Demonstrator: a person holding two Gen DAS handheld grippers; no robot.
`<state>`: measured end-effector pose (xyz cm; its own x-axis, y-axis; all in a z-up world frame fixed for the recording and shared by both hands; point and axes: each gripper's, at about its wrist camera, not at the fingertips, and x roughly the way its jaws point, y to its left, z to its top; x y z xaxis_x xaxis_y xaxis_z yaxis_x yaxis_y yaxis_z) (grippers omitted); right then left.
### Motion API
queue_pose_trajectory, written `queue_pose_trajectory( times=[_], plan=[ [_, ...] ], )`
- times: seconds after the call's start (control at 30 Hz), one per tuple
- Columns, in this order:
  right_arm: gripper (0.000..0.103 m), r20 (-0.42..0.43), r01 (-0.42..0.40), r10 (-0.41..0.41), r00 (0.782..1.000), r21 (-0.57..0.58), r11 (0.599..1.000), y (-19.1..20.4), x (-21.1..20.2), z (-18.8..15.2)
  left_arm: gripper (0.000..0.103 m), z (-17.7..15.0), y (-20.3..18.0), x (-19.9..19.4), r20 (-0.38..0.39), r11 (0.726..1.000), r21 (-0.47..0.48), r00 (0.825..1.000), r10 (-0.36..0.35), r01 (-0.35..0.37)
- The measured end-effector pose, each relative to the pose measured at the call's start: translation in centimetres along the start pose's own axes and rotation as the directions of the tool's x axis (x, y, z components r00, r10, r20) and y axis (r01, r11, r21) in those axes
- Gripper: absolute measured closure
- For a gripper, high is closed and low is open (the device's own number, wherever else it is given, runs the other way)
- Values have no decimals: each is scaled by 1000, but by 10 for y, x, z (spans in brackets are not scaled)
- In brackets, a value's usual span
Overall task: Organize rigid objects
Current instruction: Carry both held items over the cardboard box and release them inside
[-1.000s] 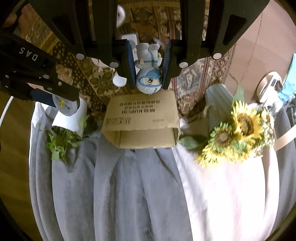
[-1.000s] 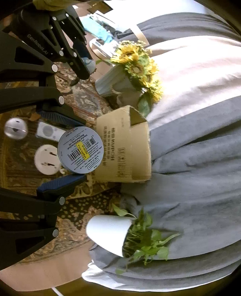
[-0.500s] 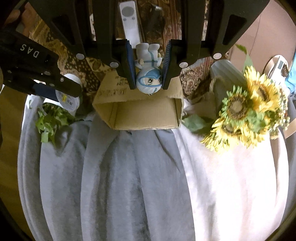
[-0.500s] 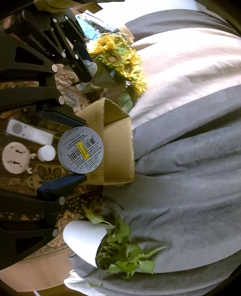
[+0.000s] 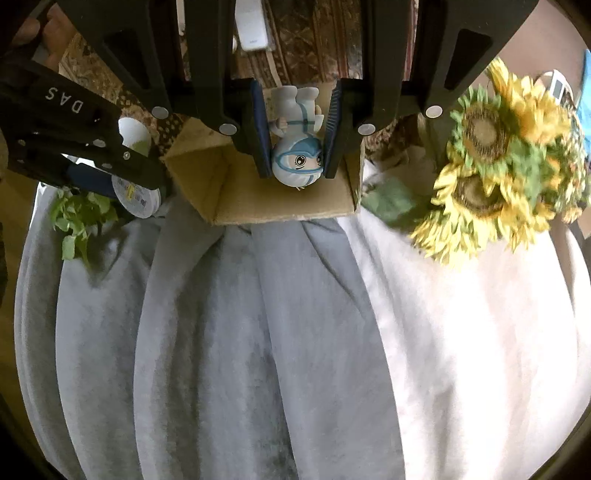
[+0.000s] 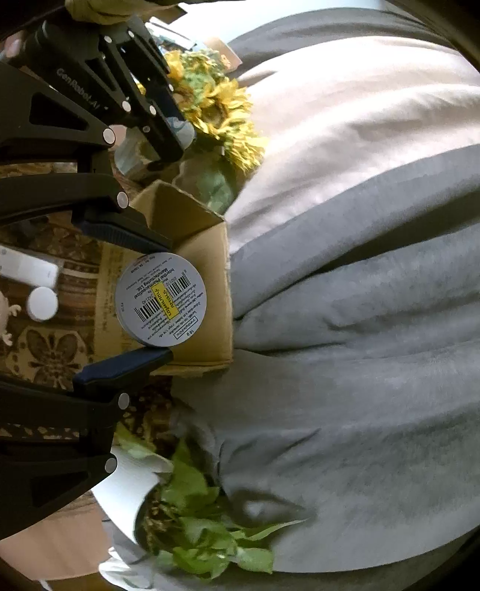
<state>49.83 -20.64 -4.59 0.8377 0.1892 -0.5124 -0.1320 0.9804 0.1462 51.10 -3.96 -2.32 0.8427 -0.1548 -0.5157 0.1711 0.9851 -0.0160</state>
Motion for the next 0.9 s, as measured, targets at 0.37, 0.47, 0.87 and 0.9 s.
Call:
queue_pose_trajectory(
  times=[0.37, 0.47, 0.87, 0.9],
  plan=[
    [50, -121, -2, 10, 993, 64, 998, -18, 44, 28, 75, 33, 5, 38, -67, 1000, 20, 998, -11, 12],
    [50, -142, 2, 7, 990, 62, 998, -21, 54, 34, 75, 41, 5, 51, -94, 999, 27, 995, -14, 17],
    [50, -290, 14, -5, 957, 32, 999, -27, 109, 45, 75, 48, 13, 121, -312, 997, -12, 947, -71, 70],
    [50, -302, 15, -4, 953, 32, 999, -28, 115, 44, 75, 47, 13, 126, -329, 998, -14, 942, -70, 69]
  ],
)
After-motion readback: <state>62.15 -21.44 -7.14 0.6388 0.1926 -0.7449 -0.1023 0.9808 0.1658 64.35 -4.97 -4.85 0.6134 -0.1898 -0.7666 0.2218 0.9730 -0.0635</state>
